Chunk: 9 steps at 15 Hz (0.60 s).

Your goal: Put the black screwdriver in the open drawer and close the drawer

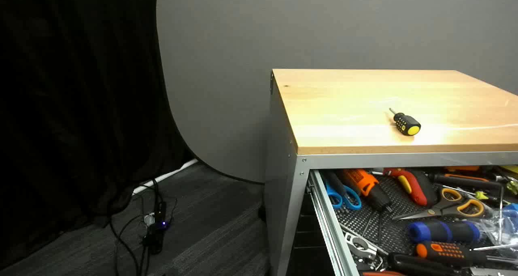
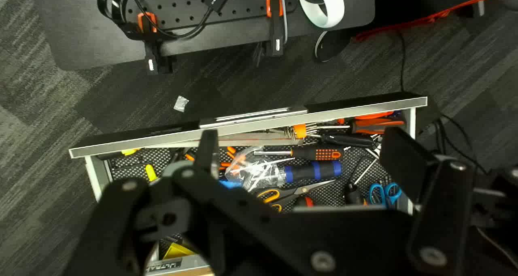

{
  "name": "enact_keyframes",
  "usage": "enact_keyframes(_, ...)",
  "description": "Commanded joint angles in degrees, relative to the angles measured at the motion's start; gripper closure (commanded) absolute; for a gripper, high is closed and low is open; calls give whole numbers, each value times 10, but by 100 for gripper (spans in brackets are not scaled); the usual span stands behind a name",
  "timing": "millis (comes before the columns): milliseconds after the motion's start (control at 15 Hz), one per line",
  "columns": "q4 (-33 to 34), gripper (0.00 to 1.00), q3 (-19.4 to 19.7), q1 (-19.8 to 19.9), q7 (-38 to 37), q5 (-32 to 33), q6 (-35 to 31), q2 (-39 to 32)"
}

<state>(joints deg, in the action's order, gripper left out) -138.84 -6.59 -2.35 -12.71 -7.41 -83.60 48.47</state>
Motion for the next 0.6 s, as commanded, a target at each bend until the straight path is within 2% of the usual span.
enact_keyframes(0,3,0,-4,7,4,-2,1,0)
enact_keyframes(333,8,0,-4,7,4,-3,1,2)
enact_keyframes(533,6,0,-25,4,-7,-21,-64,-73)
